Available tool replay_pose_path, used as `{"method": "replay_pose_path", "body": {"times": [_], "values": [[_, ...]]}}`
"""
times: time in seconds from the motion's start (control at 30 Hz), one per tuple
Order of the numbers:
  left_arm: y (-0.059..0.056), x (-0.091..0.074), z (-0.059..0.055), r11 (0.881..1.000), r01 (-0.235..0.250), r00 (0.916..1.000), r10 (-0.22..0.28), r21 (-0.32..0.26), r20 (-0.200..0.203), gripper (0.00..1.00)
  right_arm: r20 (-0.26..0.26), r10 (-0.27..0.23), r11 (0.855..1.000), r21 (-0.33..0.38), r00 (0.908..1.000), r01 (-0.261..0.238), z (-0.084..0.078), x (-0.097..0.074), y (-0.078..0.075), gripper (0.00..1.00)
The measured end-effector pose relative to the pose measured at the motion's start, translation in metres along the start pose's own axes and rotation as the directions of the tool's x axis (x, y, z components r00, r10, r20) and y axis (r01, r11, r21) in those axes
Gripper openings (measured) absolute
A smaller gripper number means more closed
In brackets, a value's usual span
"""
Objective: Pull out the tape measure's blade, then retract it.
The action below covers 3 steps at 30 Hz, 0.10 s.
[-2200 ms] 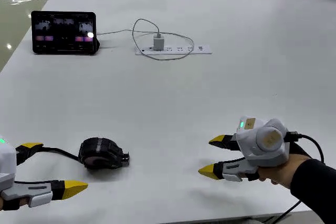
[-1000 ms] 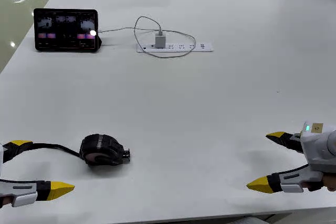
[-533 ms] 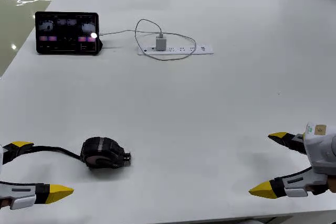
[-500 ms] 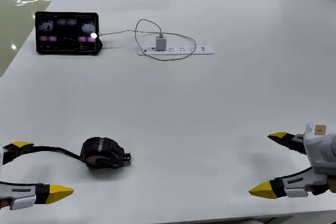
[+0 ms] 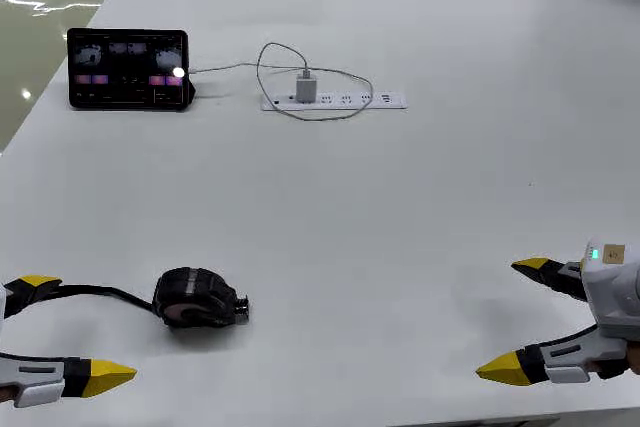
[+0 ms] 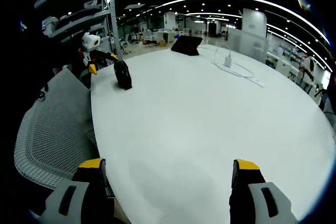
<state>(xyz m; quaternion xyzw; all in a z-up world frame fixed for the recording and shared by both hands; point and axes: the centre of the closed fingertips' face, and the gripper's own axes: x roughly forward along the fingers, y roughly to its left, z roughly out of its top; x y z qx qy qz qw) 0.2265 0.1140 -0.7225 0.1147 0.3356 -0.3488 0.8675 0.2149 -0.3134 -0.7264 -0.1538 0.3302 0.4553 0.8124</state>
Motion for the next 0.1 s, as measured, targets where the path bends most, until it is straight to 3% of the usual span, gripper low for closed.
{"method": "replay_pose_path", "body": {"times": [0.1], "values": [[0.0003, 0.0000, 0.0001, 1.000, 0.003, 1.0000, -0.003, 0.001, -0.003, 0.99, 0.000, -0.001, 1.000, 0.000, 1.0000, 0.001, -0.0005, 0.0003, -0.0008, 0.99]]}}
